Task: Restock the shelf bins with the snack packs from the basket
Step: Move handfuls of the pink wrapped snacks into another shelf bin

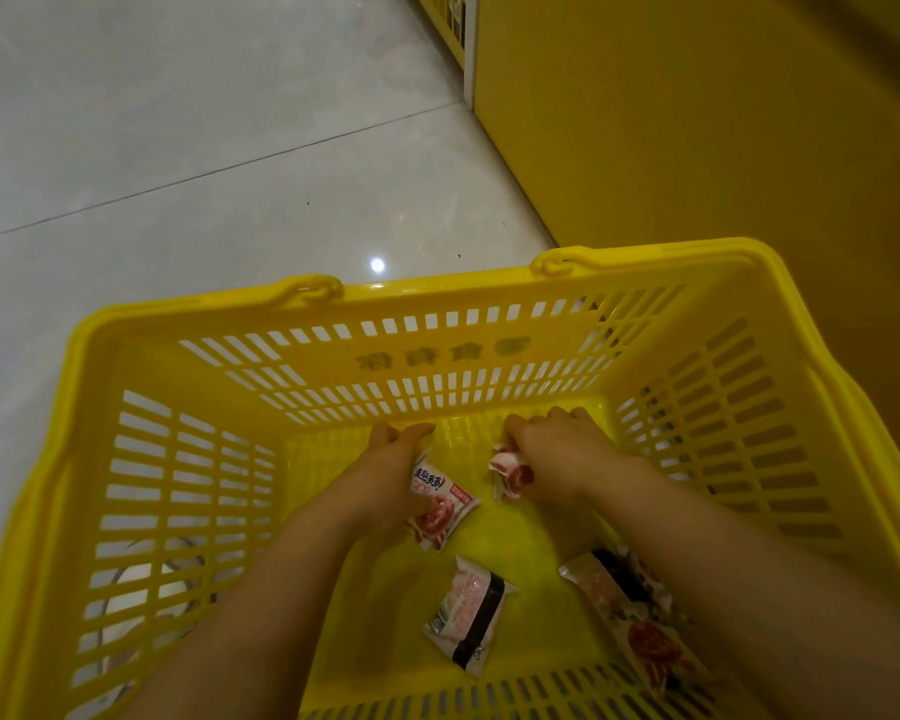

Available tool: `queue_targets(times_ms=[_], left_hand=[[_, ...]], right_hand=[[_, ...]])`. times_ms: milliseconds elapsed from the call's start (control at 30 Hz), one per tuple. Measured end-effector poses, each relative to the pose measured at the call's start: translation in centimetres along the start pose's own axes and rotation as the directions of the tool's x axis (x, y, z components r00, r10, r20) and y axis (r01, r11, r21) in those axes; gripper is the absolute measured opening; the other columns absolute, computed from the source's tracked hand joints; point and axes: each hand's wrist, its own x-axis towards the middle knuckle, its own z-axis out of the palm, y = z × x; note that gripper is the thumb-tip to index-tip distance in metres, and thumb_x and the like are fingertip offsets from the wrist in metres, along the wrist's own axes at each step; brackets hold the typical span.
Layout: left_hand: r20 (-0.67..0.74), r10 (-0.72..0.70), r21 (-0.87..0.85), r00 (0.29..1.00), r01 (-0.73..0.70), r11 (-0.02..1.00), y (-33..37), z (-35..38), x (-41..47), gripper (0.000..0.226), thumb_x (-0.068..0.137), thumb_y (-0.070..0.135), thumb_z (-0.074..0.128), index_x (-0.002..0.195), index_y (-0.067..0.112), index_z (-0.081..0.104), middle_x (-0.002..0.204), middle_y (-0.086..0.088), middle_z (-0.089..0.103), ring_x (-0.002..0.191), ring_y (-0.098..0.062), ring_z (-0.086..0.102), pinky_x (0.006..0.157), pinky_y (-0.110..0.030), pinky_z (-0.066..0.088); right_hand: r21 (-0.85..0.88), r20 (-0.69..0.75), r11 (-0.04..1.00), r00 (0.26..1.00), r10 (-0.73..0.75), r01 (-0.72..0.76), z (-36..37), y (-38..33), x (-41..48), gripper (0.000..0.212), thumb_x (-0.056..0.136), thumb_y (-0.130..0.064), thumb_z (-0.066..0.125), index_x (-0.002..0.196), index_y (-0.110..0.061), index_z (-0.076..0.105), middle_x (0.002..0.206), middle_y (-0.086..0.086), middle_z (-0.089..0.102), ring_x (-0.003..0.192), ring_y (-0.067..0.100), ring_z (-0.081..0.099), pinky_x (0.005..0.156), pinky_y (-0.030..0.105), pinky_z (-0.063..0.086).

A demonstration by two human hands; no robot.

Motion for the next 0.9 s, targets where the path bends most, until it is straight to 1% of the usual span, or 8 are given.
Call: queue_targets(times_ms=[167,267,367,467,567,667,767,900], left_hand=[[0.017,0.004,0.013,1.0,-0.004,1.0,0.8,-0.7,0.0,0.077,0.083,0.014,0.073,0.145,0.026,0.029,0.123,-0.007,0.058,0.097,-0.018,0.063,0.071,-0.025,0.055],[-0.059,0.043,-0.165,0.997,-0.052,0.985,1.1,-0.7,0.1,0.07,0.082,0.011,0.073,0.139,0.028,0.036,0.113,0.0,0.055,0.088,-0.013,0.065,0.068,-0.025,0.056],[-0.227,0.084,-0.325,0.97,-0.157,0.933,0.8,0.1,0.4,0.062,0.082,0.004,0.071,0.133,0.026,0.044,0.118,-0.001,0.053,0.094,-0.012,0.064,0.072,-0.024,0.056],[-0.338,0.084,-0.268,0.937,-0.182,0.946,-0.2,1.3,0.6,0.058,0.082,0.003,0.069,0.131,0.025,0.048,0.127,-0.002,0.047,0.097,-0.01,0.058,0.072,-0.011,0.048],[-0.329,0.097,-0.136,0.939,-0.149,0.979,-0.8,1.5,0.6,0.062,0.082,0.008,0.07,0.136,0.026,0.045,0.127,-0.001,0.041,0.095,-0.008,0.052,0.074,-0.01,0.044],[-0.265,0.111,0.144,0.958,-0.075,0.987,-0.3,0.9,0.6,0.074,0.085,0.014,0.065,0.147,0.029,0.028,0.14,-0.003,0.036,0.119,-0.023,0.051,0.088,-0.029,0.047],[-0.142,0.057,0.511,0.988,0.024,0.859,0.4,0.7,0.7,0.077,0.089,0.02,0.06,0.15,0.03,0.015,0.145,-0.004,0.038,0.127,-0.028,0.047,0.09,-0.038,0.045],[-0.098,0.003,0.499,0.995,0.047,0.865,0.3,1.5,0.6,0.073,0.092,0.024,0.059,0.15,0.025,0.014,0.14,-0.007,0.04,0.123,-0.029,0.05,0.088,-0.038,0.047]], right_hand=[[-0.028,-0.024,1.0,1.0,0.009,-0.01,0.1,-0.2,-0.6,0.05,0.088,-0.048,0.055,0.127,-0.019,0.045,0.125,0.01,0.053,0.12,0.031,0.042,0.1,0.044,0.031],[0.177,-0.251,0.984,0.967,0.049,-0.003,-0.4,0.1,-1.0,0.038,0.083,-0.051,0.058,0.107,-0.021,0.058,0.111,0.005,0.056,0.109,0.025,0.048,0.087,0.037,0.038],[0.663,-0.398,0.736,0.896,0.198,0.132,-0.4,0.1,-1.7,0.025,0.078,-0.035,0.072,0.088,-0.023,0.053,0.092,-0.001,0.057,0.085,0.02,0.056,0.066,0.032,0.044],[0.804,-0.322,0.581,0.914,0.248,0.126,0.8,0.5,-2.5,0.027,0.079,-0.026,0.075,0.09,-0.018,0.052,0.088,0.001,0.062,0.078,0.021,0.06,0.065,0.042,0.051],[0.701,-0.318,0.71,0.919,0.234,0.062,2.0,1.8,-3.2,0.044,0.083,-0.035,0.071,0.118,-0.024,0.048,0.106,0.0,0.062,0.09,0.019,0.061,0.07,0.041,0.052],[0.284,-0.375,0.959,0.917,0.135,-0.025,2.6,2.8,-3.6,0.064,0.087,-0.037,0.062,0.142,-0.035,0.028,0.119,0.0,0.055,0.102,0.023,0.057,0.073,0.032,0.042],[0.073,-0.384,0.996,0.92,0.082,-0.058,2.6,2.8,-3.9,0.042,0.088,-0.037,0.056,0.128,-0.029,0.043,0.114,0.001,0.053,0.103,0.022,0.051,0.073,0.03,0.033],[0.307,-0.407,0.951,0.901,0.153,-0.023,2.5,3.1,-4.0,0.02,0.087,-0.032,0.06,0.099,-0.019,0.052,0.101,0.001,0.054,0.09,0.022,0.055,0.062,0.028,0.031]])
